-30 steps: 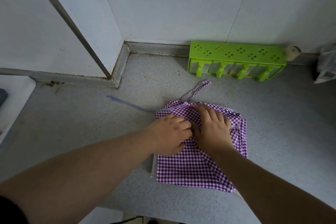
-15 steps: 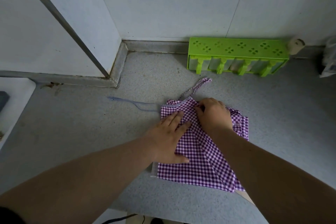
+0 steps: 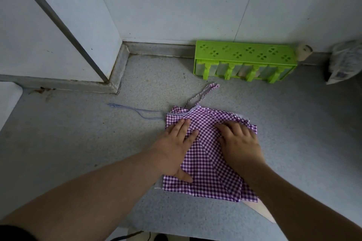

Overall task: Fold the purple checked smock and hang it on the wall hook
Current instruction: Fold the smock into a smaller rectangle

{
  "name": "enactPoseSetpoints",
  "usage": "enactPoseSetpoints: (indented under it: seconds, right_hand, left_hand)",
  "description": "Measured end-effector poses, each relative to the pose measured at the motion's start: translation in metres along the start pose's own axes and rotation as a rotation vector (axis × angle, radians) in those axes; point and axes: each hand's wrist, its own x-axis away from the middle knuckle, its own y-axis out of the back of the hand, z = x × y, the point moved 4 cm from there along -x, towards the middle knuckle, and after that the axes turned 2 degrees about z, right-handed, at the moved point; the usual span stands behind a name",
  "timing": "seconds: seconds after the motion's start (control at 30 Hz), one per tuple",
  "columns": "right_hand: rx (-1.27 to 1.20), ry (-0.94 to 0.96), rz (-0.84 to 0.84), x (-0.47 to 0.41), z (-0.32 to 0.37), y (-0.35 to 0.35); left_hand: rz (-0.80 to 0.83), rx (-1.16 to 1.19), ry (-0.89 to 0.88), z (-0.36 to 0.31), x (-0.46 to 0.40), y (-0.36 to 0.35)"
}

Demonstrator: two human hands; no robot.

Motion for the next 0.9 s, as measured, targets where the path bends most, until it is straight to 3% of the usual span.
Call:
enactPoseSetpoints:
  seconds: [0.17, 0.4, 0.53, 0.63, 0.73, 0.9]
  right_hand:
    - [-0.04, -0.145, 0.038, 0.007, -0.024, 0.019]
    - [0.043, -0.113, 0.113, -0.001, -0.034, 0.027]
    - [0.096, -0.087, -0.089, 0.008, -0.011, 0.04]
    - [-0.074, 0.122, -0.192, 0.025, 0.049, 0.035]
    - [-0.132, 0.259, -0.071, 0.037, 0.083, -0.008]
    - [-0.009, 0.146, 0.003, 0.036, 0.041, -0.035]
  left_hand:
    - [0.041, 0.031, 0.003, 0.001, 0.0, -0.002]
    - [0.065, 0.005, 0.002, 0.002, 0.001, 0.0]
    - [0.049, 0.025, 0.037, 0.007, 0.006, -0.003]
    - [0.033, 0.004, 0.037, 0.007, 0.0, -0.005]
    - [-0.006, -0.041, 0.057, 0.008, -0.004, -0.007]
    - [-0.038, -0.029, 0.051, 0.011, -0.004, -0.009]
